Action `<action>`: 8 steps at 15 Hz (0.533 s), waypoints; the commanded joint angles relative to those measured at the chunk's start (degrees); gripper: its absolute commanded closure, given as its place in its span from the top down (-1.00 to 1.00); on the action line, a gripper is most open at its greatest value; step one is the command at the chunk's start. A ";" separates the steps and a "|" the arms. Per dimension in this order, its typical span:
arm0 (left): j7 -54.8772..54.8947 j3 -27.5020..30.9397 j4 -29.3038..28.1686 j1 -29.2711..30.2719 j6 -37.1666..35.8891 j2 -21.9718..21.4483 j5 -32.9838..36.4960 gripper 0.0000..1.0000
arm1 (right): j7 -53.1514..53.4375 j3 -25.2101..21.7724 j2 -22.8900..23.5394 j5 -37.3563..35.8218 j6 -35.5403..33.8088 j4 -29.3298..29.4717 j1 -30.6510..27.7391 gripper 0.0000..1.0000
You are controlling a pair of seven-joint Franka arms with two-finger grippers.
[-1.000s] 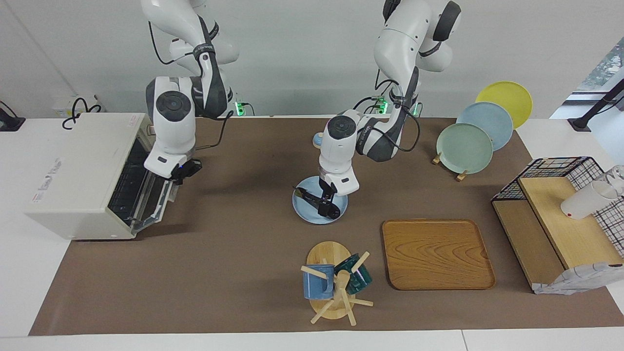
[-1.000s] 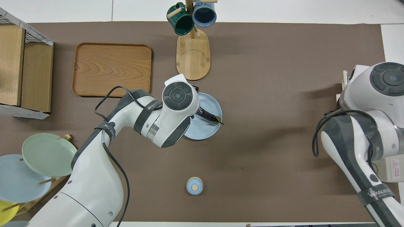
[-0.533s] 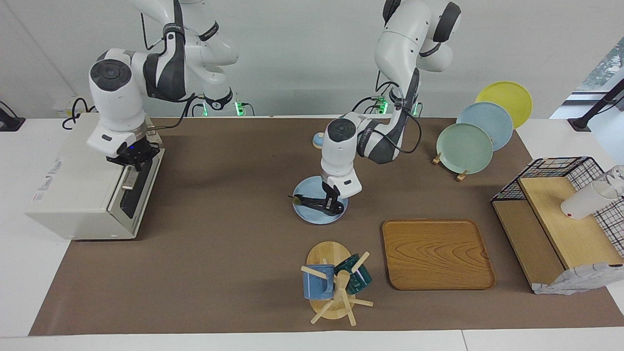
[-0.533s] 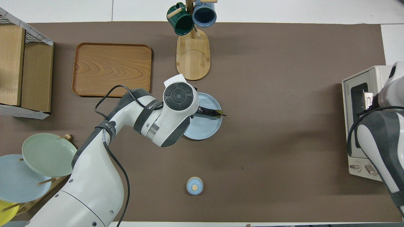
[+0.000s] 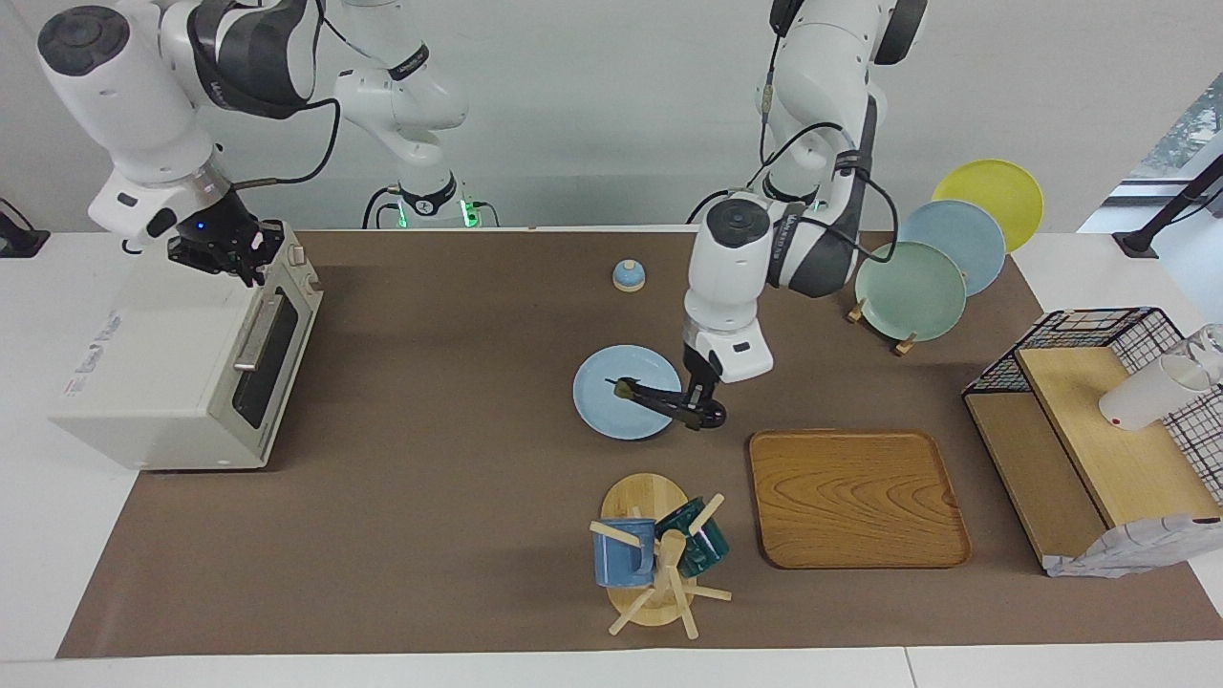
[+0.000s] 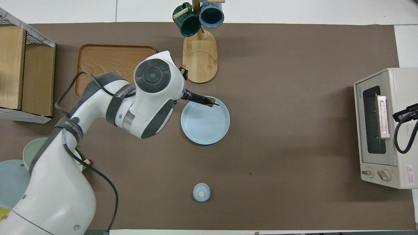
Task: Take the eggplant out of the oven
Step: 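Carry the eggplant to the wooden tray with the left gripper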
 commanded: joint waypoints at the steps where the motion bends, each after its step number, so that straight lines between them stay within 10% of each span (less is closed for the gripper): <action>1: 17.45 -0.42 0.81 6.14 -0.67 0.08 -1.73 -1.00 | 3.93 1.09 0.93 1.18 -2.11 1.76 0.55 -0.35; 3: 33.08 -0.33 1.43 11.42 -0.67 0.43 -5.59 -1.00 | 6.49 1.09 1.02 1.44 -1.95 1.67 0.55 0.99; 8: 56.60 -0.16 7.90 18.64 -0.93 8.05 -7.37 -1.00 | 12.03 1.09 -0.03 5.93 -2.21 0.54 0.20 1.00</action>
